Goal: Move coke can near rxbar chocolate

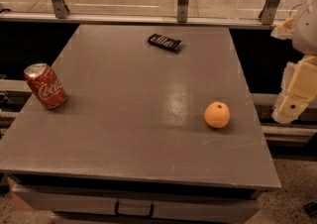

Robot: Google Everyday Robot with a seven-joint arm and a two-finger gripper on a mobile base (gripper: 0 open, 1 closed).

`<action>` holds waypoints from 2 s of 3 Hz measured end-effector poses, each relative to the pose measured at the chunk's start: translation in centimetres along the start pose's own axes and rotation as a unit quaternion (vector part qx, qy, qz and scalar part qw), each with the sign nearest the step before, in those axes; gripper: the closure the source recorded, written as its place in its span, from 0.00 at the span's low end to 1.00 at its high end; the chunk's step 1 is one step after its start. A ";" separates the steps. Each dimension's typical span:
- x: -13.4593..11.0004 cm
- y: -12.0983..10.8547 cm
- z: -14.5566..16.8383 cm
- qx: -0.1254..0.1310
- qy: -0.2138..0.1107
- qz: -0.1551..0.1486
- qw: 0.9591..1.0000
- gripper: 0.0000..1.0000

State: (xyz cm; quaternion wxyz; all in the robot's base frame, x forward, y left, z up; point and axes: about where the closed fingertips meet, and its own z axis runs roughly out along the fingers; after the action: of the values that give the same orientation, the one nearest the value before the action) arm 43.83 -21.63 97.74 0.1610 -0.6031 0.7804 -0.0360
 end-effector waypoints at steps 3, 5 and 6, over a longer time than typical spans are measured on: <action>-11.4 0.8 4.3 -0.049 -0.116 -0.093 0.988 0.00; -30.3 7.6 5.6 -0.115 -0.267 -0.201 0.935 0.00; -30.3 7.6 5.6 -0.115 -0.267 -0.201 0.935 0.00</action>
Offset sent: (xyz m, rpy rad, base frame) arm 0.0288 0.0693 -0.0213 0.1563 0.0245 0.1940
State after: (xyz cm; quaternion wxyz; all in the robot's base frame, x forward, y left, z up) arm 45.07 10.05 96.88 0.2824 -0.7493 0.5697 0.1850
